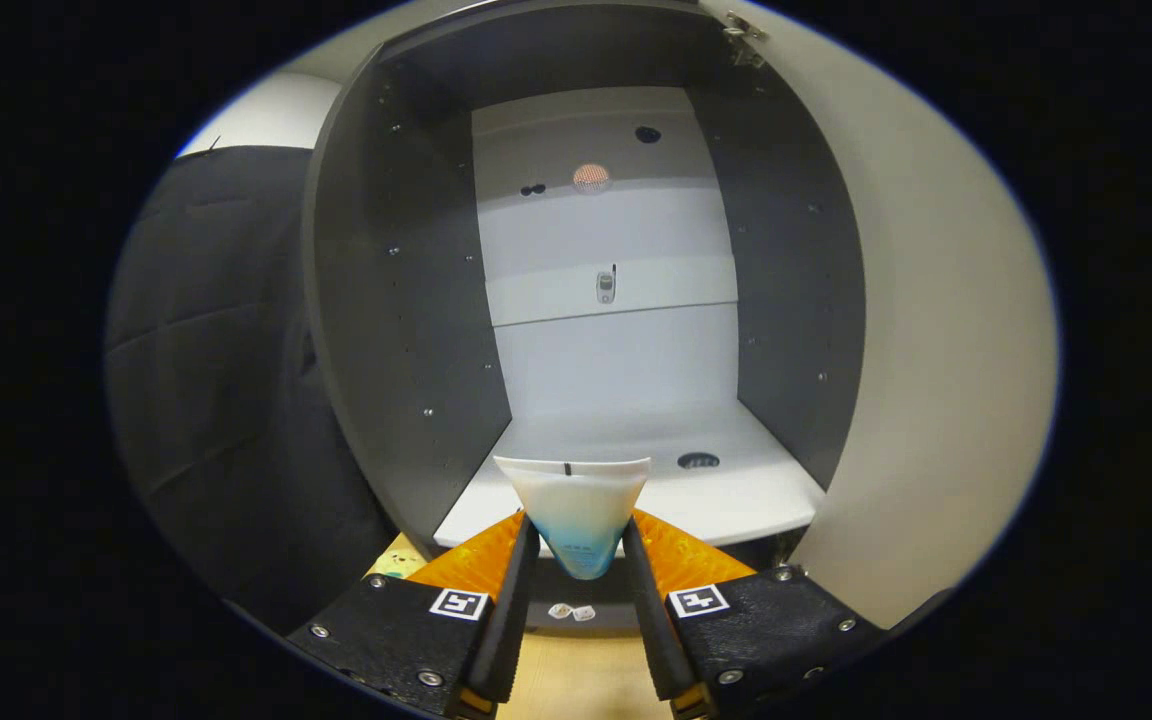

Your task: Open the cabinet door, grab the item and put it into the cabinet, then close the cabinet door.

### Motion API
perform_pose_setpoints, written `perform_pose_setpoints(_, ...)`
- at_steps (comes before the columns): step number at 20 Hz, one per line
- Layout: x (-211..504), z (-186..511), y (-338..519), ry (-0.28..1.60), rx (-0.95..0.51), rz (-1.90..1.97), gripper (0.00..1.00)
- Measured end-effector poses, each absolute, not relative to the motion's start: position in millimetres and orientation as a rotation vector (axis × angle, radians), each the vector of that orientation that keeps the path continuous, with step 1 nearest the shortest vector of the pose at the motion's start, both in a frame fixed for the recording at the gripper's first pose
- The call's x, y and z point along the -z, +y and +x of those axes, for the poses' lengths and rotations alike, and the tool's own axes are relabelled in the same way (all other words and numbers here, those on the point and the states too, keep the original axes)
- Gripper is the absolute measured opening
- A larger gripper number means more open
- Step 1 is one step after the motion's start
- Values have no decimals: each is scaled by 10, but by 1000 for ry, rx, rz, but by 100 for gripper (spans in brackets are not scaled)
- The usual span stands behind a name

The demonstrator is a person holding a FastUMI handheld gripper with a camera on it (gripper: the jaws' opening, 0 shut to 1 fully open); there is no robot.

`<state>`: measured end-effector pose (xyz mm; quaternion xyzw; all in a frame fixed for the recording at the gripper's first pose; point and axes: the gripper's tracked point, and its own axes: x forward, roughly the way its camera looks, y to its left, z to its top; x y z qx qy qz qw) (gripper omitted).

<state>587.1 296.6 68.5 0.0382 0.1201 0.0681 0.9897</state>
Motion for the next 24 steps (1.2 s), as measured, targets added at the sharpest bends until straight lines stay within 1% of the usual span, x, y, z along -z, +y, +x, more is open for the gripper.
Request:
perform_pose_setpoints(8,-489,6566,3066,321,-108,32,51)
perform_pose_setpoints(10,-391,6653,3084,356,-103,24,52)
perform_pose_setpoints(13,-398,6706,3095,346,-95,13,53)
perform_pose_setpoints(16,-403,6727,3071,346,-86,8,56)
perform_pose_setpoints(18,-418,6698,3026,340,-77,-3,69)
perform_pose_setpoints(19,-444,6670,3020,331,-77,-5,80)
perform_pose_setpoints(21,-534,6577,3031,307,-87,2,91)
perform_pose_setpoints(22,-591,6506,3019,292,-89,5,93)
perform_pose_setpoints(24,-695,6336,2995,264,-93,8,94)
